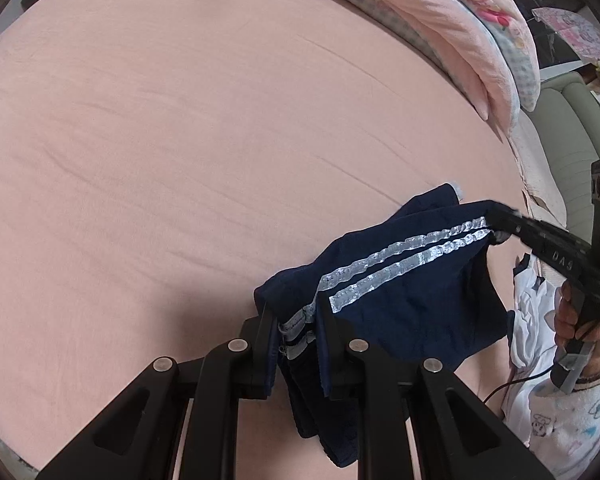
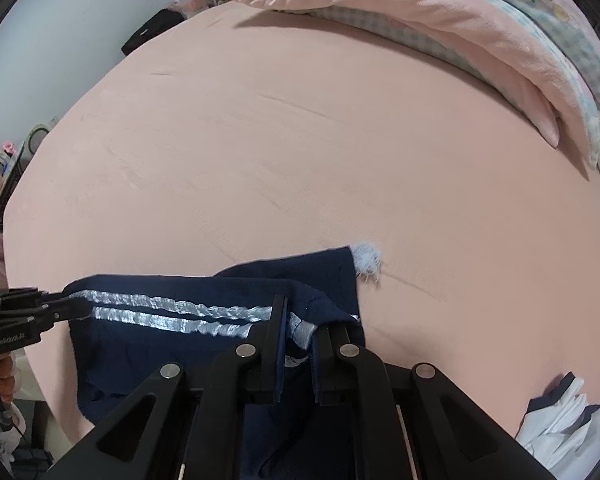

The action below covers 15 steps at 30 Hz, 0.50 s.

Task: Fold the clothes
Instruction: 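Lift the pants edge with both grippers and fold it over the pants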

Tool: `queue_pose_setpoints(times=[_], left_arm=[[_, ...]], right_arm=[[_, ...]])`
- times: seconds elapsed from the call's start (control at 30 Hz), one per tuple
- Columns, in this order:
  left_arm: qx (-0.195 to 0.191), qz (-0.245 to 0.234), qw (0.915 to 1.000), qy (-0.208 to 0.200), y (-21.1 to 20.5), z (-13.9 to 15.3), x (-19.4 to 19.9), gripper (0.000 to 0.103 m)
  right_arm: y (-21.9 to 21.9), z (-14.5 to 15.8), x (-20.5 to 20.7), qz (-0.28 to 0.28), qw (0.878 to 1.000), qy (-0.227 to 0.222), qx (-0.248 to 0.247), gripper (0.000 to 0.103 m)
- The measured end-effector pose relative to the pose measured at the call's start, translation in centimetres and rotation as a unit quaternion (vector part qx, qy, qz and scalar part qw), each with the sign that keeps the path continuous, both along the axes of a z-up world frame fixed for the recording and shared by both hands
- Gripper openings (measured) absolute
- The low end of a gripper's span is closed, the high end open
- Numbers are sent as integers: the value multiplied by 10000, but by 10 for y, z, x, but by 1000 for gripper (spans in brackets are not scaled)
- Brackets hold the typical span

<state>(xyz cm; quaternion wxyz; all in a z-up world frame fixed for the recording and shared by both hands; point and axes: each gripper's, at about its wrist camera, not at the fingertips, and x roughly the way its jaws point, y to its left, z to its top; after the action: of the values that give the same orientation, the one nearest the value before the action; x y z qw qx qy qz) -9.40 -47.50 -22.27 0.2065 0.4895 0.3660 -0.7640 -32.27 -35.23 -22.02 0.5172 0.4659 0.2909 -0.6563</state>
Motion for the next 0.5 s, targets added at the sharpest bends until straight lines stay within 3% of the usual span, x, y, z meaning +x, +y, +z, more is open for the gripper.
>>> queue_pose_setpoints(times=[0.5], left_arm=[[-56,2,10000,-71,-8,-6,2,14]], right_arm=[[-23,-20,-17,-121,9997,-1,220,8]])
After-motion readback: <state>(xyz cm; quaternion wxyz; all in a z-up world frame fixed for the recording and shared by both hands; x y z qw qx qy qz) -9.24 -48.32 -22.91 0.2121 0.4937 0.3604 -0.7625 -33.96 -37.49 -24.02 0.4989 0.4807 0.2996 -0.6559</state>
